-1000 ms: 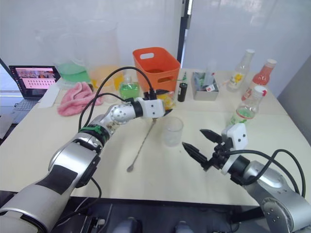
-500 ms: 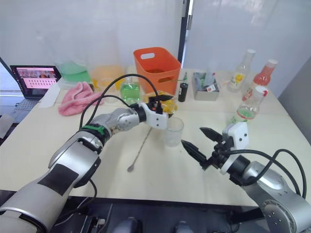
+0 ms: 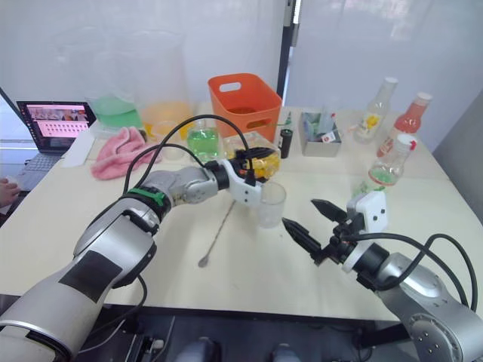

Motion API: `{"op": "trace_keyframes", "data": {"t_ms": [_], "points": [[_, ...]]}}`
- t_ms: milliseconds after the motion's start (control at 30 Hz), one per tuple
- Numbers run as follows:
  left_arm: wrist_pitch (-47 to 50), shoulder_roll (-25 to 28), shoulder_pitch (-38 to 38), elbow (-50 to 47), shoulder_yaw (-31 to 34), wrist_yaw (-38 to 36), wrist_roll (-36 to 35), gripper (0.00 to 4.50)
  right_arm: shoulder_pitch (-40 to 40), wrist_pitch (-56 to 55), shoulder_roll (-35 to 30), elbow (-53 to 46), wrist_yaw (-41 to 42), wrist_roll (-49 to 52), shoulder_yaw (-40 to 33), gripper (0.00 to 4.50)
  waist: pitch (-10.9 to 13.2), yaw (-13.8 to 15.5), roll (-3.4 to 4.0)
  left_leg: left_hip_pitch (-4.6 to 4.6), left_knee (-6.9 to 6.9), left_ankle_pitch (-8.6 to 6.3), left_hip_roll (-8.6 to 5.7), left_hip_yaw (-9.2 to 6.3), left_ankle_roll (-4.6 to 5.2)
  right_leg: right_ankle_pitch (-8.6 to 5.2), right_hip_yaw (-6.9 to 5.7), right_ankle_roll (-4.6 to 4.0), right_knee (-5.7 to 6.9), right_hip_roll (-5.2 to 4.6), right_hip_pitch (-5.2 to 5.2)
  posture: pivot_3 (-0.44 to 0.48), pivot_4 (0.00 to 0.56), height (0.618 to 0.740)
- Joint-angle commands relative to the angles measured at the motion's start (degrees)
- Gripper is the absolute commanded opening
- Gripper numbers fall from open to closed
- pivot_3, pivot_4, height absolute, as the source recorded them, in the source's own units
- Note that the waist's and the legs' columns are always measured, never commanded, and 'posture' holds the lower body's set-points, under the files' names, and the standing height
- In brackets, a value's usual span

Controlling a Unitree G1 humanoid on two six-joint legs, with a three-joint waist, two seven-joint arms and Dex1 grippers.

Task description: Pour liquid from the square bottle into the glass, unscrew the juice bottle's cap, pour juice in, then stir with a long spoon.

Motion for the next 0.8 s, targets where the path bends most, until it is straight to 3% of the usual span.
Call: {"op": "trace_keyframes", "data": {"t_ms": [33,800], "points": [[-0.28,0.67,-4.82,-2.19,0.18,4.79,0.07,2.94,-0.63,-1.1,-0.52,-1.67,0.01,1.08,-2.12,4.49,0.0,0.0,0.0,0.0,0.0,0.0,0.0,0.0,0.0,0.0,0.0,0.0,0.0,0.0,0.0,0.0,0.15,0.739],[1.28,1.04,-6.21,-1.65,-2.79,9.85,2.92,2.94,-1.04,-1.06,-0.63,-1.33,-0.02,1.17,-1.81,4.49,0.0,-0.02,0.0,0.0,0.0,0.0,-0.01,0.0,0.0,0.0,0.0,0.0,0.04,-0.01,0.0,0.0,0.15,0.739]]}}
